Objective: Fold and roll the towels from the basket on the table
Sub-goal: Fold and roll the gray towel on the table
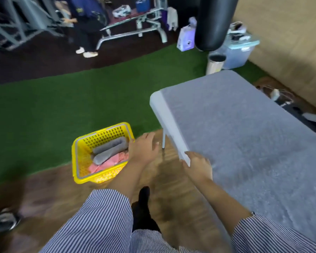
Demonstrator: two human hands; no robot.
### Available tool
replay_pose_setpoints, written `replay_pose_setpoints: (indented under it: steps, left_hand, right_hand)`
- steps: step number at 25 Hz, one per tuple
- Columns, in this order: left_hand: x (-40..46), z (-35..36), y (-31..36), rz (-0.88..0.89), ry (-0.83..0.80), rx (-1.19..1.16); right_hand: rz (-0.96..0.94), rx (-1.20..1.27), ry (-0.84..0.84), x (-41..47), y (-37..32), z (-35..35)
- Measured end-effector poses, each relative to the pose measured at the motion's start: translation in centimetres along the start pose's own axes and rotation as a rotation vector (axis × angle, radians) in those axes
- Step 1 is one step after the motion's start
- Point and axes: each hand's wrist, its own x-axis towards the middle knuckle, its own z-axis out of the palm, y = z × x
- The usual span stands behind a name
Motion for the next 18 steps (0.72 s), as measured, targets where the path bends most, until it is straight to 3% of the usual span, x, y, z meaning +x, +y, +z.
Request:
replay_pose_setpoints:
  steps: [4, 9, 18]
  left_hand:
    - [12.8, 0.4, 0.3, 0.153, -0.053, -0.005]
    - [25.6, 0.9, 0.3, 0.222, -0.169, -0.004]
    - [38.4, 4.9, 0.6, 0.149, -0.268, 0.004]
  right_hand:
    - [0.122, 0.0, 0.047, 8.7, -1.6, 0.1]
    - [0.295, 0.025, 0.031, 17.1, -4.8, 0.3]
    - [0.412, 0.095, -0.063, 24.8, -5.4, 1.9]
